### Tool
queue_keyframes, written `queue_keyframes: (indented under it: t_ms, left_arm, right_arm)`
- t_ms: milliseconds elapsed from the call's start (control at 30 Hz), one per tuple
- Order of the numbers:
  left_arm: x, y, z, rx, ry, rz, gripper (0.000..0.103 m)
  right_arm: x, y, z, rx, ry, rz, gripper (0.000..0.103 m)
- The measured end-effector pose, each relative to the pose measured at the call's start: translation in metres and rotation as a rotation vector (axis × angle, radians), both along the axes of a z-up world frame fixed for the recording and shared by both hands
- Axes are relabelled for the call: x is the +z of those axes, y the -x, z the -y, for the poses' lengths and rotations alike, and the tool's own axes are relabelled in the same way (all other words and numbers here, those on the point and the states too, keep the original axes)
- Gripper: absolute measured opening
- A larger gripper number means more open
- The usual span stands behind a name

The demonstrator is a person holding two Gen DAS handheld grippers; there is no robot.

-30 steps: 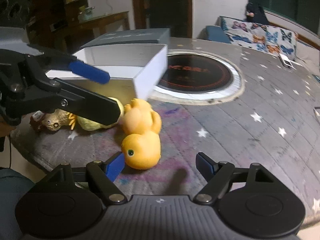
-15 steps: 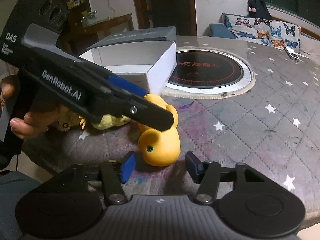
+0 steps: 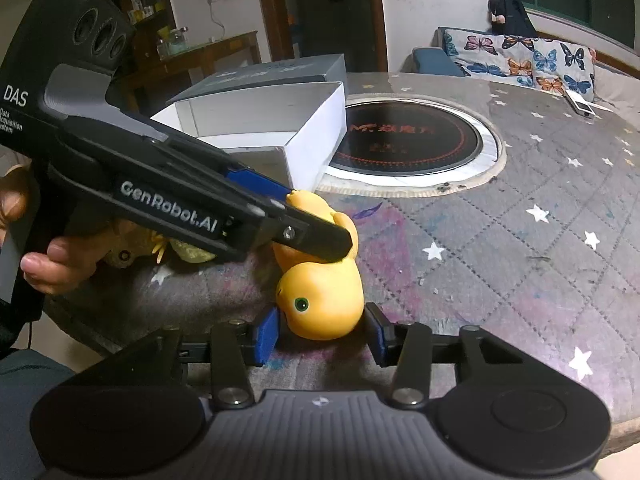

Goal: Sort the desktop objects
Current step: 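Carry the duck into the white box and open the left tool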

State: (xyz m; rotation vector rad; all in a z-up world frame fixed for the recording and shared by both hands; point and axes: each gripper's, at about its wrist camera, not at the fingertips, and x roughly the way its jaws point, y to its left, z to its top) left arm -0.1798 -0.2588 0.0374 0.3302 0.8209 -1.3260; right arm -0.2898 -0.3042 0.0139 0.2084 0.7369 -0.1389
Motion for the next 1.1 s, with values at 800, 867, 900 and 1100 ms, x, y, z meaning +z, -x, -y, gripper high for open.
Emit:
queue_keyframes:
  t_ms: [800,867,900,1100]
  left_arm:
    - [0.074,-0.129,-0.058,0.325,0.148,0.123,0.050]
    - [0.067,-0.147,-0.058,0.349,0.132,0.098,0.050]
    - [0.063,-0.157,-0.058,0.360,0.123,0.083,0.050]
    - [0.037,-0.185,-0.053,0.390,0.068,0.011,0.050]
  right_arm:
    - [0.071,-0.134,-0.014,0.238,0.115,0.158,0.045]
    - [0.069,-0.156,-0.013,0.255,0.104,0.132,0.045]
    - [0.067,-0.166,-0.012,0.261,0.099,0.118,0.045]
    - [0.047,-0.208,-0.006,0.278,0.063,0.014,0.045]
